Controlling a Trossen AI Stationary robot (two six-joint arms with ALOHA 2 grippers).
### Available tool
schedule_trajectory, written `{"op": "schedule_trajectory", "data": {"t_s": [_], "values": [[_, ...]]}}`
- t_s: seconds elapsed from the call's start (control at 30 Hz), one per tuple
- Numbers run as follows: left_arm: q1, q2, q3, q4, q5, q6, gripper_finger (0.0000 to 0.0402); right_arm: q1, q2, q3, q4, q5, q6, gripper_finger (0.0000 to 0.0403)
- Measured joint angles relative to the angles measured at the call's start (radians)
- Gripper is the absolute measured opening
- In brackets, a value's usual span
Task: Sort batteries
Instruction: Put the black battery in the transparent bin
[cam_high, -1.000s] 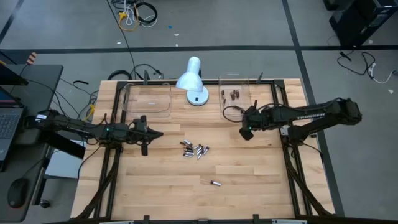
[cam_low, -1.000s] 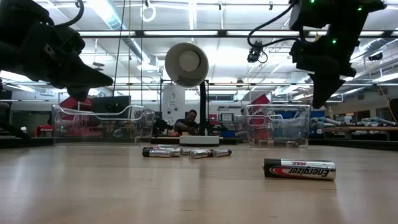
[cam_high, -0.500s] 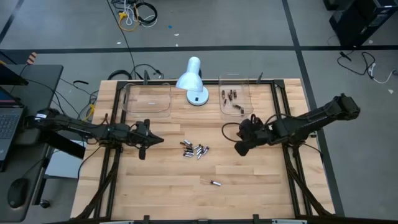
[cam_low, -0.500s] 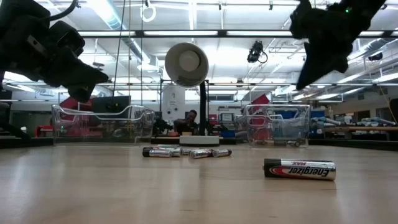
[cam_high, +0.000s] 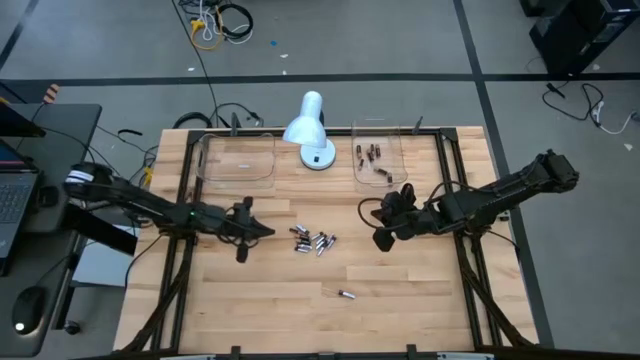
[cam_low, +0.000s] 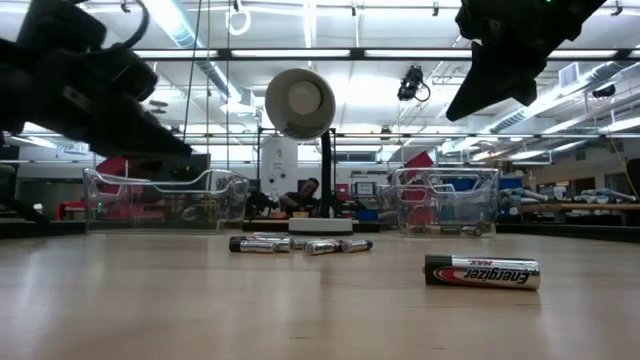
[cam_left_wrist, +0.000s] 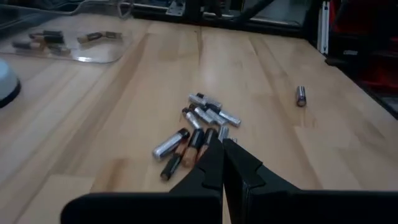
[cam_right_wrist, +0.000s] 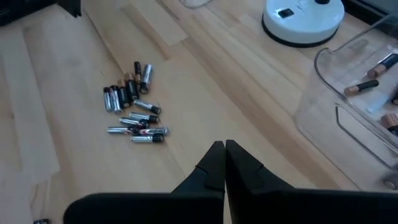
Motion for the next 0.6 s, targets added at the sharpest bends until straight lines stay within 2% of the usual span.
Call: {"op": "schedule_trajectory", "data": {"t_s": [0.33, 0.6], "values": [[0.003, 0.322, 0.137, 0.026, -0.023, 0.13, 0.0002, 0.0, 0.0, 0.0, 0.008, 0.001, 0.0, 0.0], [0.003, 0.486, 0.157, 0.161, -0.074, 0.14, 0.0002, 0.0, 0.0, 0.0, 0.01, 0.015, 0.0, 0.0]]}}
